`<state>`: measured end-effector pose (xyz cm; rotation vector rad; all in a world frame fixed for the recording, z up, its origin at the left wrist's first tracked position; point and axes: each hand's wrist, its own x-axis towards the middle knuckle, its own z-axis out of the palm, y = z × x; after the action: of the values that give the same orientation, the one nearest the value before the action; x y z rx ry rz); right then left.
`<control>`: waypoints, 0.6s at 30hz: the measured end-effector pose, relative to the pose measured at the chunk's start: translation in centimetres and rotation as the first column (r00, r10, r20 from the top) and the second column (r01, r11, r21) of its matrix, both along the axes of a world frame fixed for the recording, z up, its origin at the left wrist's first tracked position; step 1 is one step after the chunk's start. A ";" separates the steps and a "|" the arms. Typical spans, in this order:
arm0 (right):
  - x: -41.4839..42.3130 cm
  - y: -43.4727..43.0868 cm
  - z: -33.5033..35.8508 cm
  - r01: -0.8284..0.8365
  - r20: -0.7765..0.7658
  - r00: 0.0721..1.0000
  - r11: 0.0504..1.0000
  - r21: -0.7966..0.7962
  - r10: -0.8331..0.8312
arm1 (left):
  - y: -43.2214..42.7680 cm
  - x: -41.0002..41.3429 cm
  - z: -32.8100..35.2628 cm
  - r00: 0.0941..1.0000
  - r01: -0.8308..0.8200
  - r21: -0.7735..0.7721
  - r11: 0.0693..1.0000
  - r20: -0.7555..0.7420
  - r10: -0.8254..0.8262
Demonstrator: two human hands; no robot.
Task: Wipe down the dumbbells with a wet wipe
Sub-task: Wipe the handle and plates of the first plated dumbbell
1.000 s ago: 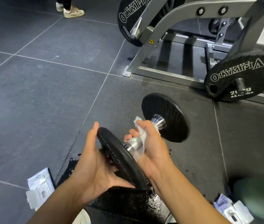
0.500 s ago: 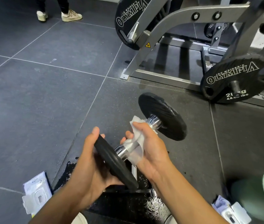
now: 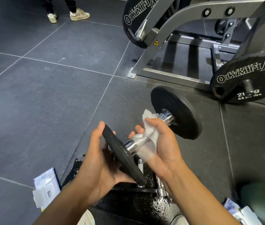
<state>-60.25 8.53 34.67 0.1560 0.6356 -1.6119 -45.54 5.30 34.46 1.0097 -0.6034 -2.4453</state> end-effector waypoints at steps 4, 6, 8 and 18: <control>0.5 0.2 0.2 -0.037 -0.035 0.999 0.999 -0.006 0.037 | 0.7 -0.2 0.2 0.997 -0.057 -0.617 0.785 0.012 0.082; 0.5 0.3 0.5 -0.049 -0.025 0.998 0.999 0.018 0.049 | 0.1 0.4 -1.7 0.985 -0.084 -0.822 0.563 0.017 0.172; 0.5 0.2 0.5 -0.047 -0.014 0.999 0.998 0.035 0.047 | -0.2 0.5 -1.5 0.979 -0.123 -0.792 0.598 0.002 0.204; 0.9 0.1 0.4 -0.017 -0.049 0.999 0.999 0.038 0.019 | 0.9 0.5 -0.3 0.999 0.024 -0.733 0.679 0.045 0.013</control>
<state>-59.38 8.61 35.11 0.1379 0.7040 -1.5913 -45.02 6.16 34.19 0.7001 -1.4570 -1.8598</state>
